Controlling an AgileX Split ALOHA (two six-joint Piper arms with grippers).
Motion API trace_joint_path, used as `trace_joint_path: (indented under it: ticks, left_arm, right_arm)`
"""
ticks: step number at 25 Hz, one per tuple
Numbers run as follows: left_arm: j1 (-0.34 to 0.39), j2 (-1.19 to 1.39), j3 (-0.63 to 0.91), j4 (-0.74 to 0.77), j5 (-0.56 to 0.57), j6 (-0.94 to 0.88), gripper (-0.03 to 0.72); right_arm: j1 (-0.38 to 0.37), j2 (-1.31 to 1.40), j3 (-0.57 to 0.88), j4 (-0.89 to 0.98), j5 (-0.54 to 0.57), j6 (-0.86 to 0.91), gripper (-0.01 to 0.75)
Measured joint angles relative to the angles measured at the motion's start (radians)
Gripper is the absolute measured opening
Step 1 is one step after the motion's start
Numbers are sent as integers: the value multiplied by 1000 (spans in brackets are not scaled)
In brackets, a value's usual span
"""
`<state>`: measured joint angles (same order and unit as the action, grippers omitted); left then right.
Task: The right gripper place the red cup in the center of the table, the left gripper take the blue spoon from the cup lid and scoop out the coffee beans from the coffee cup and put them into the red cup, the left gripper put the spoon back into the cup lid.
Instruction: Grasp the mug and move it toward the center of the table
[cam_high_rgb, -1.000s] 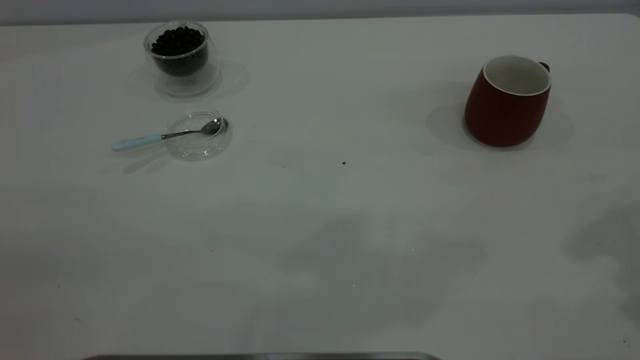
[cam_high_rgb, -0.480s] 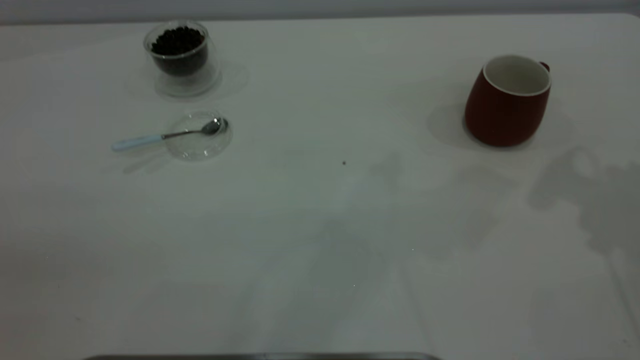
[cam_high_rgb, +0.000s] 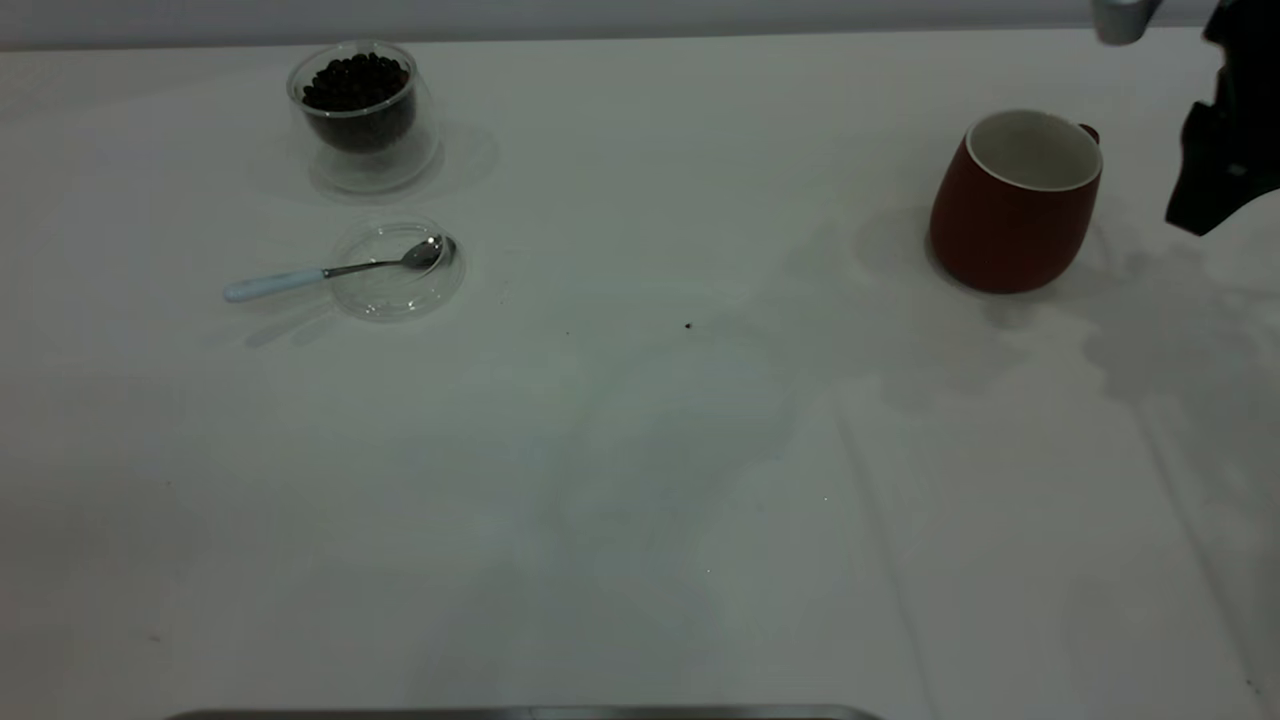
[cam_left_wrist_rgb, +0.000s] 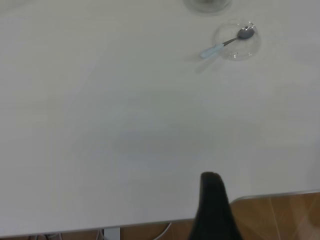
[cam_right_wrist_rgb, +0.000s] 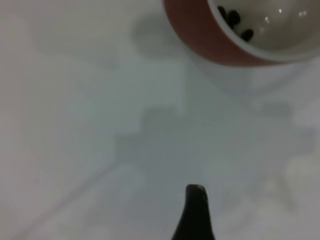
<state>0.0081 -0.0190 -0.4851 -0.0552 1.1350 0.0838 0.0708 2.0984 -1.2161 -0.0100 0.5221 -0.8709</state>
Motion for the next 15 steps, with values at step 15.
trace_joint_path:
  ticks: [15]
  left_arm:
    - [0, 0, 0, 0, 0, 0, 588]
  right_arm:
    - [73, 199, -217, -30, 30, -64, 660]
